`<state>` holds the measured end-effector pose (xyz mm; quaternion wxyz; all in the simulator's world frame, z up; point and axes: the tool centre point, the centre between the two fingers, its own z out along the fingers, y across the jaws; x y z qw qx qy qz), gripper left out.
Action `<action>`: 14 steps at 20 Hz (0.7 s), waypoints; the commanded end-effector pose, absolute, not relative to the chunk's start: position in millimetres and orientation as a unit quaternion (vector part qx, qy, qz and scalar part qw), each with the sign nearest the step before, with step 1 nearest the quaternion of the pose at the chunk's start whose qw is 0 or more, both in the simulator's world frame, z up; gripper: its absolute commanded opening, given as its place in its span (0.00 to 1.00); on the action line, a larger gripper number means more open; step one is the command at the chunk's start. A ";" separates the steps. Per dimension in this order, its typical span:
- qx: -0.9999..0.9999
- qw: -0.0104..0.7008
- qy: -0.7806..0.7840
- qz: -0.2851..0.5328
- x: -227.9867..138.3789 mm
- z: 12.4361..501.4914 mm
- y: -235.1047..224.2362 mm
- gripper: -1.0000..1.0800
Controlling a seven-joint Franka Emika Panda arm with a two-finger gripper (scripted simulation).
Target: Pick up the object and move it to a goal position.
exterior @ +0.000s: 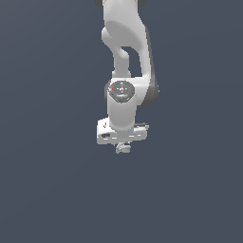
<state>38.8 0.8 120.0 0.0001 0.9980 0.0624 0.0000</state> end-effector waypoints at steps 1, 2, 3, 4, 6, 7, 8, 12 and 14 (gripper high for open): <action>0.998 0.000 0.062 0.000 37.2 140.5 -13.2 0.00; 0.998 0.000 0.062 0.000 36.9 147.6 -18.1 0.00; 0.998 0.000 0.062 0.000 36.6 154.2 -22.5 0.00; 0.998 0.000 0.062 0.000 36.4 160.1 -26.5 0.00; 0.998 0.000 0.062 0.000 36.1 169.8 -33.1 0.00; 0.998 0.000 0.062 0.000 36.0 173.5 -35.6 0.00; 0.998 0.000 0.062 0.000 36.0 176.5 -37.6 0.00; 0.998 0.000 0.062 0.000 36.7 180.7 -40.6 0.00; 0.998 0.000 0.062 0.000 37.3 179.1 -39.5 0.00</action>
